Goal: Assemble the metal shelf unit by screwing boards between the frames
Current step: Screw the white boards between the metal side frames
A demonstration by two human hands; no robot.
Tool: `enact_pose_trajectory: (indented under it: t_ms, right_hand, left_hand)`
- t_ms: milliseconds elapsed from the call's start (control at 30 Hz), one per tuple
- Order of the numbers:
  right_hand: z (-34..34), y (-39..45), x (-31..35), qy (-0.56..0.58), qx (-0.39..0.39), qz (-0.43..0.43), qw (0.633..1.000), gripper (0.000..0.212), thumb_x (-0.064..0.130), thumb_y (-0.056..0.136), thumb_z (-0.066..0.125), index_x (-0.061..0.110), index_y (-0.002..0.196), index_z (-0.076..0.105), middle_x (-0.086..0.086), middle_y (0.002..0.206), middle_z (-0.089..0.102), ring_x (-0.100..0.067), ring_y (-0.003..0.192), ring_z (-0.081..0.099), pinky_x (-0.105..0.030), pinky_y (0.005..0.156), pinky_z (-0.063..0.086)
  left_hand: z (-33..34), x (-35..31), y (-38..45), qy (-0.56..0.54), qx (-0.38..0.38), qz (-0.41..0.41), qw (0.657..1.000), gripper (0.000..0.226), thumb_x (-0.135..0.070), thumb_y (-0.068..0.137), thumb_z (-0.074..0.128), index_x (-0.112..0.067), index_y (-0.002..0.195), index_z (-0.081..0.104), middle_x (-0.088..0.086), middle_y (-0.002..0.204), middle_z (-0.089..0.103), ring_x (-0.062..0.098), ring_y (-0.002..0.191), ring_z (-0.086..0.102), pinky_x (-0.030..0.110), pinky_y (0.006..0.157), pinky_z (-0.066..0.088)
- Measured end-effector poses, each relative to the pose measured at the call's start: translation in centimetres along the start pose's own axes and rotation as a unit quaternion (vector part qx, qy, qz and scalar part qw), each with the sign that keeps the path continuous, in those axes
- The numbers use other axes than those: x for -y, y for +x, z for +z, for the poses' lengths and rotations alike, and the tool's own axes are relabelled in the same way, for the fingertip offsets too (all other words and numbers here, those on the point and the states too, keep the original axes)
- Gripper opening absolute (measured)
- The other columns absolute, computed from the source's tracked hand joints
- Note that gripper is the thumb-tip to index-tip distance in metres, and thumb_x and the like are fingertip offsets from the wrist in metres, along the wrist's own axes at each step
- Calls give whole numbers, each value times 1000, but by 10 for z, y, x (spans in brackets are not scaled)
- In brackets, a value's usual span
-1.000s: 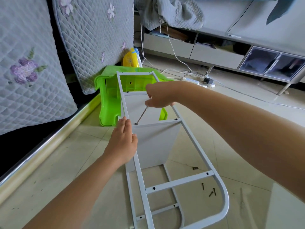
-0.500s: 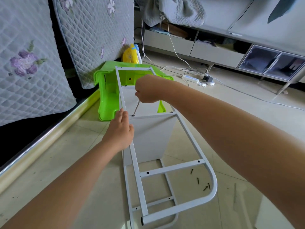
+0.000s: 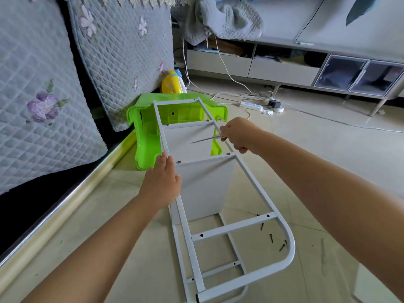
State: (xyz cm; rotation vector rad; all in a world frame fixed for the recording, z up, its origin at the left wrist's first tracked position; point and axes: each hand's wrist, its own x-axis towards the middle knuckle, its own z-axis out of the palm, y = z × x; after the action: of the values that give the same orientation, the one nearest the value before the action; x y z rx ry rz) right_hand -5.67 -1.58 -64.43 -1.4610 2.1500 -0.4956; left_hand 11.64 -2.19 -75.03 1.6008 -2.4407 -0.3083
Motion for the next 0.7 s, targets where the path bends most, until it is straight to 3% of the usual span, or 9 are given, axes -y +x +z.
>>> enact_pose_trajectory:
  t_ms: [100,200,267,367,467,600,700]
  right_hand:
    - [-2,0,-49,-44,-127,-28,991,37,18,97,31,-6,98,58,-15,78,49,-35,65,53,-30,56,40]
    - [6,5,-92,28,-173,3,984,33,18,97,31,-5,92,55,-18,82,56,-40,85,61,-40,75,48]
    - [11,6,-107,108,-176,18,978,31,17,97,31,-4,91,52,-19,78,58,-35,74,63,-41,71,49]
    - [20,3,-116,249,-147,25,957,23,15,99,29,2,91,47,-9,67,51,-20,51,58,-30,51,45]
    - [25,-1,-121,413,-119,57,901,27,16,101,26,9,82,44,-5,66,45,-9,35,57,-18,38,43]
    - [26,-3,-147,507,-144,113,842,30,16,100,27,13,76,44,-5,63,45,-7,34,55,-14,35,41]
    - [40,-11,-192,502,-149,160,837,20,8,98,30,8,91,49,-5,63,43,-13,42,51,-19,39,44]
  left_hand:
    - [-4,-1,3,70,66,15,995,57,-18,98,26,-8,148,2,6,157,-7,18,145,0,41,115,13]
    - [-8,-3,5,117,97,41,987,57,-18,98,27,-15,149,2,-1,157,-3,12,145,-2,39,116,3]
    - [-12,-7,5,139,106,36,984,54,-21,98,25,-14,149,5,-2,157,1,11,144,0,41,116,2]
    - [-10,-18,6,168,98,6,981,54,-34,100,21,-11,147,11,-1,157,8,12,144,4,46,115,1]
    - [-2,-42,10,173,77,18,982,59,-44,99,21,-11,147,13,2,156,12,14,144,8,47,115,2]
    - [10,-80,22,142,72,53,986,60,-46,98,20,-11,147,14,4,155,16,17,142,14,46,113,9]
    - [20,-109,29,117,53,48,990,60,-47,97,21,-9,145,20,8,151,24,23,140,19,46,112,18]
